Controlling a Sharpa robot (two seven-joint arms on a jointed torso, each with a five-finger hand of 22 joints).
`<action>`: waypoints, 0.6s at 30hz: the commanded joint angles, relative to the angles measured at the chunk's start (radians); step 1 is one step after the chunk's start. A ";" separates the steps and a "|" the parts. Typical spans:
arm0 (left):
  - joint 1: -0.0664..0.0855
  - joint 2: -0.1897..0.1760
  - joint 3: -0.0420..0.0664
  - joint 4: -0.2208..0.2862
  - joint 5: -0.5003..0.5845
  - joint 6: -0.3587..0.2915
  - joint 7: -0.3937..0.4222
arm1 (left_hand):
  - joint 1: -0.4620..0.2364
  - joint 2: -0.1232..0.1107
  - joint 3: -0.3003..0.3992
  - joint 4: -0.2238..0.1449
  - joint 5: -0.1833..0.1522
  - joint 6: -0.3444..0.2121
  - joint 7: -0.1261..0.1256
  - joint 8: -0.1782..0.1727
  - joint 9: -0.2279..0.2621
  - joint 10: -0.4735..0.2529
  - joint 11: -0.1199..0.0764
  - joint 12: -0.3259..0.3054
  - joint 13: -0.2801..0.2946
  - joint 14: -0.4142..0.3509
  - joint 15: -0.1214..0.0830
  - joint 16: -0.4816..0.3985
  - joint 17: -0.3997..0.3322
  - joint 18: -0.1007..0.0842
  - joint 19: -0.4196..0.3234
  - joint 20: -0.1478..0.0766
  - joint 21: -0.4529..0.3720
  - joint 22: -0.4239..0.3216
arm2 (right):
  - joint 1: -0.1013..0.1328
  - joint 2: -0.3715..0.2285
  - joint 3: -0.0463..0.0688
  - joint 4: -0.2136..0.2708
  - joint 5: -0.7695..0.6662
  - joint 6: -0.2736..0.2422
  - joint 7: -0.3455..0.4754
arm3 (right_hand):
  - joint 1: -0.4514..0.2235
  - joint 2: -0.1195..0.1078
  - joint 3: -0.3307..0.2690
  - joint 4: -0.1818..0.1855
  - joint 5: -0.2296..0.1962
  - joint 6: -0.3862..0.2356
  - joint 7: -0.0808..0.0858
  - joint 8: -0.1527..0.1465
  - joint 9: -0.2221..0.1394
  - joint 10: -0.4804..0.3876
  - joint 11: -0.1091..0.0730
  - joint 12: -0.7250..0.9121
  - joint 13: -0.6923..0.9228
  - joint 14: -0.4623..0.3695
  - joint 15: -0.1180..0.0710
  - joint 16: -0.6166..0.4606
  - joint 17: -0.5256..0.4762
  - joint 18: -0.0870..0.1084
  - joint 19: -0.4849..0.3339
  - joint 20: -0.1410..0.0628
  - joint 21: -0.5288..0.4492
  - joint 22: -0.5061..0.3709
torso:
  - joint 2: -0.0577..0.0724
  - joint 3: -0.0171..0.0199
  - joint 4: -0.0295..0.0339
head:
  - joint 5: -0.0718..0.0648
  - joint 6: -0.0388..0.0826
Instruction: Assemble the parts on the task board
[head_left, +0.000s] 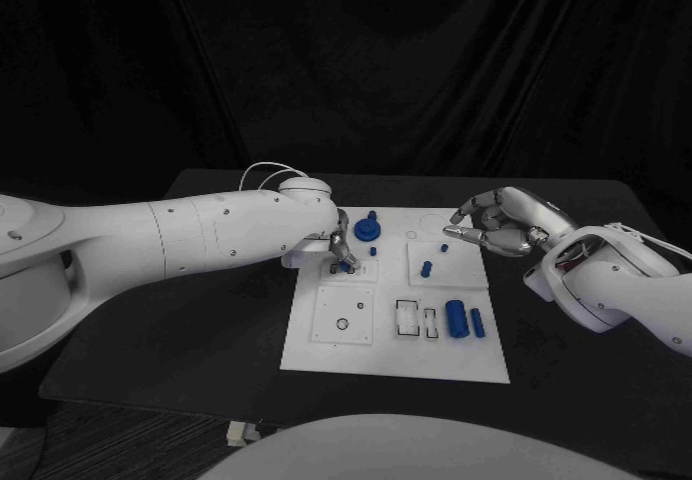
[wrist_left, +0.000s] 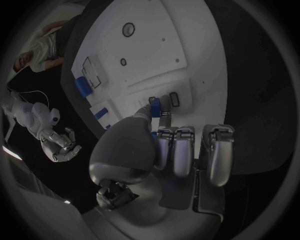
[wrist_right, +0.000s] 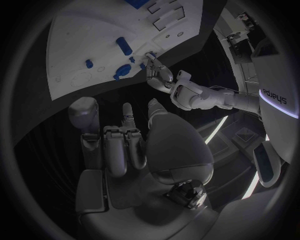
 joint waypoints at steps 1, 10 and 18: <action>-0.006 0.004 0.000 -0.001 0.007 0.002 0.016 | -0.014 -0.001 0.005 0.002 -0.007 0.000 0.007 -0.007 0.002 0.101 0.004 0.000 0.262 0.106 0.002 0.003 0.263 -0.014 0.105 0.002 0.003 0.262 | -0.002 -0.002 0.001 0.002 -0.001 0.002 -0.015 | 0.009 -0.002 -0.001 -0.007 0.006 -0.007 0.000 0.007 0.001 0.102 0.003 0.004 0.263 0.106 0.001 0.003 0.263 0.011 -0.007 -0.002 -0.003 0.101 | 0.000 -0.0001 0.0000 | -0.001 0.000; -0.010 0.008 0.000 -0.004 0.007 0.008 0.019 | -0.030 -0.003 0.005 0.002 -0.032 0.000 0.008 -0.009 0.005 0.101 0.004 0.000 0.262 0.106 0.002 0.003 0.263 -0.014 0.105 0.002 0.003 0.263 | -0.002 -0.004 0.001 0.004 -0.001 0.000 -0.016 | 0.009 -0.002 -0.001 -0.007 0.006 -0.007 0.000 0.007 0.001 0.102 0.003 0.004 0.263 0.106 0.001 0.003 0.263 0.011 -0.007 -0.002 -0.003 0.101 | 0.000 0.0001 -0.0001 | -0.002 0.000; -0.013 0.012 0.000 -0.008 0.007 0.008 0.022 | -0.035 -0.002 0.005 0.003 -0.040 0.001 0.008 -0.009 0.006 0.101 0.004 0.000 0.262 0.106 0.002 0.003 0.263 -0.014 0.105 0.002 0.003 0.263 | -0.002 -0.005 0.001 0.006 -0.001 -0.001 -0.016 | 0.011 -0.002 -0.001 -0.007 0.006 -0.007 0.000 0.009 0.002 0.102 0.003 0.004 0.263 0.106 0.001 0.003 0.263 0.011 -0.007 -0.002 -0.004 0.101 | 0.000 -0.0001 -0.0001 | -0.003 0.000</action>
